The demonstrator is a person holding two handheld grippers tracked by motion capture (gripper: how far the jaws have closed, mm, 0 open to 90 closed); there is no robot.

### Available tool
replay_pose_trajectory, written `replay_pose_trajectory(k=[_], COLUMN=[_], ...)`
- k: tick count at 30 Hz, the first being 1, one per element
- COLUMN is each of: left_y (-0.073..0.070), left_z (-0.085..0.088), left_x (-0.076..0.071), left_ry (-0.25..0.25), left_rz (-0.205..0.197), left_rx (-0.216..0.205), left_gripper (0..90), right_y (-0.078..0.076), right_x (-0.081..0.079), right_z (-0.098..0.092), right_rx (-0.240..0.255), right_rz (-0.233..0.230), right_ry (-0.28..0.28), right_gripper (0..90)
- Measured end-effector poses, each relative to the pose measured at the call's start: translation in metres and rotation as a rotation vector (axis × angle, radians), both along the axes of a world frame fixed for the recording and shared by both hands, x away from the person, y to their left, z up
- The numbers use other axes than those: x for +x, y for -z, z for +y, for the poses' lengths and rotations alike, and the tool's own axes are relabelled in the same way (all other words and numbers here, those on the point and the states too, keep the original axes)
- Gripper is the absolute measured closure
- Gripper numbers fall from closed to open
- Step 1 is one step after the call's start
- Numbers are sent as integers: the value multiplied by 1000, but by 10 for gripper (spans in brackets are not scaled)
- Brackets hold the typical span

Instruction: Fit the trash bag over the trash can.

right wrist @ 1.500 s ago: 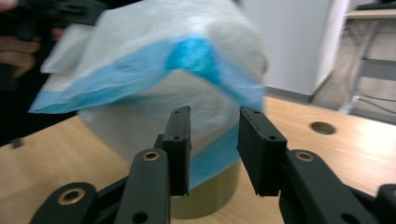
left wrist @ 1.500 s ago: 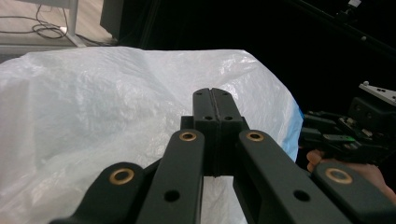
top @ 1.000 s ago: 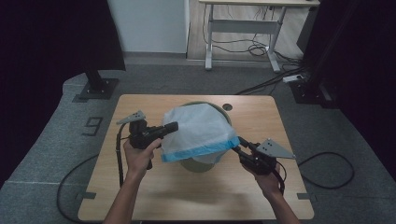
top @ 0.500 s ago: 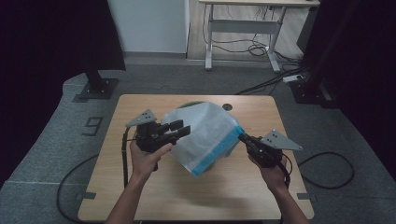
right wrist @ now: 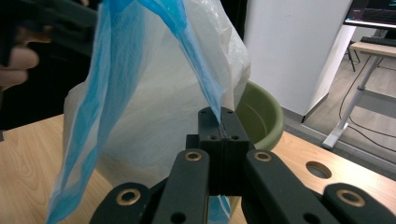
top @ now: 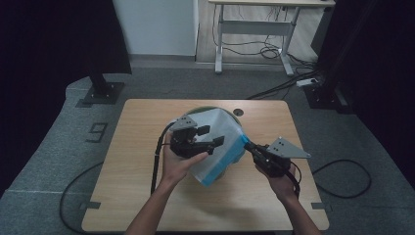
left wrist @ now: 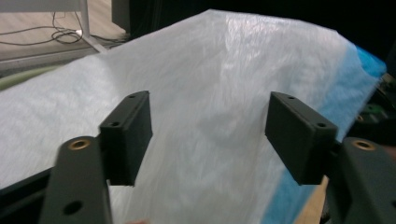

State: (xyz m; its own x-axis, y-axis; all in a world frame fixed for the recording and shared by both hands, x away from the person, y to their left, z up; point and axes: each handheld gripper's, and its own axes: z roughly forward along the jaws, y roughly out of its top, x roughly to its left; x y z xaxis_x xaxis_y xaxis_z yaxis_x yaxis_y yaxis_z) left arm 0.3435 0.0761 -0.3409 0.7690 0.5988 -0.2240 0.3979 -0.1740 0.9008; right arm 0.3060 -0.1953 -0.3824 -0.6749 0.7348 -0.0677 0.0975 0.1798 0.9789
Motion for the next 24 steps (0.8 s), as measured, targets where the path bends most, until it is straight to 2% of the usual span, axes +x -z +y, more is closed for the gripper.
replay_pose_trajectory(k=[2,5,8,10,14,20,24], left_y=[1,2,3,3,2,3,5], left_z=[-2,-4,-5,-5,-2,1,-1], left_x=[3,4,5,7,8,12,13], left_ry=[6,42,55,63,72,73,74], left_rz=[-7,-11,-8,8,19,44,49], left_rx=[-10,-12,-11,-16,-35,-56,-53], left_gripper=[482,669,799,853,891,895,896], right_y=[0,0,0,0,2,5,3], right_x=[0,0,1,1,-2,-27,-33], right_z=[1,2,2,1,-6,-19,-14], right_rx=[5,6,1,0,23,54,43], right_rz=[2,4,6,5,10,-1,-15], right_ry=[-5,-11,-13,-10,-5,-61,-98], right_gripper=[882,882,881,874,799,759,740])
